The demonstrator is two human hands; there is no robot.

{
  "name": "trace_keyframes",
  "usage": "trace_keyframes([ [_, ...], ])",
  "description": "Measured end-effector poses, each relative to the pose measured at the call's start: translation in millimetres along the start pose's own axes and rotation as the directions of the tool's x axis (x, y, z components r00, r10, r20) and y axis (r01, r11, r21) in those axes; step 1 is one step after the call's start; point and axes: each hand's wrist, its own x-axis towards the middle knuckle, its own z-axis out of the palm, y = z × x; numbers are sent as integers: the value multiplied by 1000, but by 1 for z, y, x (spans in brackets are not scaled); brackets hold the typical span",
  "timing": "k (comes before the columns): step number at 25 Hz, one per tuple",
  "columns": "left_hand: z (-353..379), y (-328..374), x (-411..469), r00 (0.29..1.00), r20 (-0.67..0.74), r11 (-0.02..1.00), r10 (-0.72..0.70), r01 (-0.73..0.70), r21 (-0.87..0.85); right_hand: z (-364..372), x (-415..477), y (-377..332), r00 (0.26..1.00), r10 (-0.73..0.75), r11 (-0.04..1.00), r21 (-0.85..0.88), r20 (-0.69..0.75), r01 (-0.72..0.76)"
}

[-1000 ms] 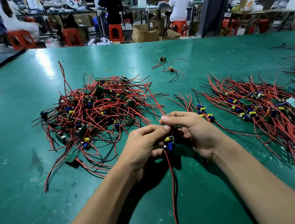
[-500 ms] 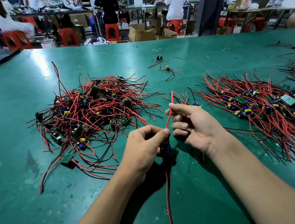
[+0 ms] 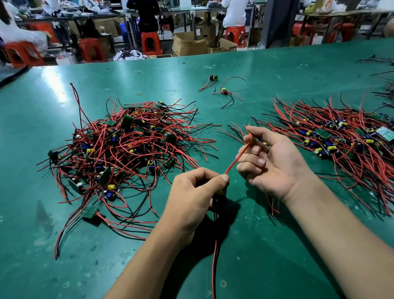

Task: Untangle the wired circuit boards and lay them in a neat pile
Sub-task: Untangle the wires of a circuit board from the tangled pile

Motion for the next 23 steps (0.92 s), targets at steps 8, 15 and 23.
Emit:
trace_keyframes([
  [8,-7,2,0,997,50,998,-60,58,28,-6,1,-4,997,-77,996,35,7,77],
  [15,-6,4,0,995,0,990,-104,103,-97,-4,6,6,970,-240,923,-321,-50,212],
  [23,0,9,4,977,-39,890,-209,173,-423,-6,6,16,944,-330,756,-596,11,272],
])
